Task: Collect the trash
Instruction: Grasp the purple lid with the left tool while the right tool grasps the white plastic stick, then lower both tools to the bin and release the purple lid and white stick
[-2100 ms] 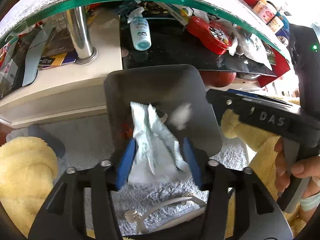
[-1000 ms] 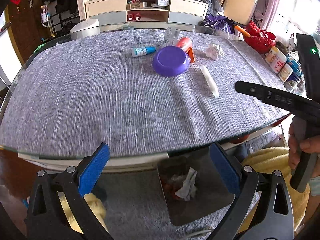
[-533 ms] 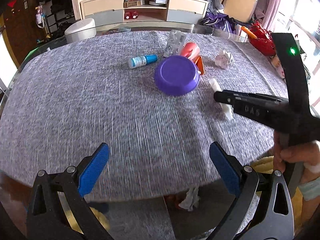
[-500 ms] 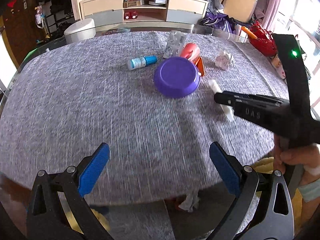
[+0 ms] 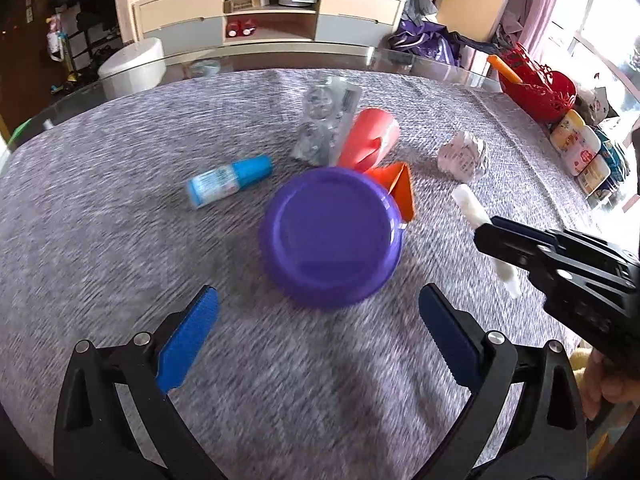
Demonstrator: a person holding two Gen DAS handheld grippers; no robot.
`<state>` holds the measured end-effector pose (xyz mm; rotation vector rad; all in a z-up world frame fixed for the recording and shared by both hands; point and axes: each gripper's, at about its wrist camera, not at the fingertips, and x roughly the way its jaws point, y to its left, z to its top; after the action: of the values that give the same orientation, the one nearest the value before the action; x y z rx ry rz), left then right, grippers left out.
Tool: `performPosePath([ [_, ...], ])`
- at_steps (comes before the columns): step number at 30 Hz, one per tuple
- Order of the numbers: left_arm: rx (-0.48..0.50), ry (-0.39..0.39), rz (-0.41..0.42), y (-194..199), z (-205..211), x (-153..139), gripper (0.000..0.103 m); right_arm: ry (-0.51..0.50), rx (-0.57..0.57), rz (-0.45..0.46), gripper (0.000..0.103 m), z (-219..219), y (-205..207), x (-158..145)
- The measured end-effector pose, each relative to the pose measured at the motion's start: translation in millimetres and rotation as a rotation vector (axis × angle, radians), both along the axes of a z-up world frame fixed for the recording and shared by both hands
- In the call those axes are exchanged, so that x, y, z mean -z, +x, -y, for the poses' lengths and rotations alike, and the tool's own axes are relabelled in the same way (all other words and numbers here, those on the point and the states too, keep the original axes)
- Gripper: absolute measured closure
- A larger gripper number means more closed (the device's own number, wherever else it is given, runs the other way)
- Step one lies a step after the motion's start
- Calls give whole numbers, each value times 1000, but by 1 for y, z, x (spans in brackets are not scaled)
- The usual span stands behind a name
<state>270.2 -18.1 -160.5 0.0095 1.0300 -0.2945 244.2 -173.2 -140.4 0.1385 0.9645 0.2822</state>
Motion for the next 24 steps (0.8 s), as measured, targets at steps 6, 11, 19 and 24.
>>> performPosePath([
  [6, 19, 22, 22, 18, 14, 6, 9, 13, 0, -7, 88, 9, 3, 2],
  [11, 25, 44, 44, 27, 20, 2, 29, 21, 8, -33, 88, 9, 1, 12],
  [19, 35, 32, 45, 5, 18, -9, 30, 16, 12, -11, 88, 14, -20, 0],
  [24, 31, 24, 62, -32, 14, -25, 30, 15, 8, 20, 88, 17, -43, -18],
])
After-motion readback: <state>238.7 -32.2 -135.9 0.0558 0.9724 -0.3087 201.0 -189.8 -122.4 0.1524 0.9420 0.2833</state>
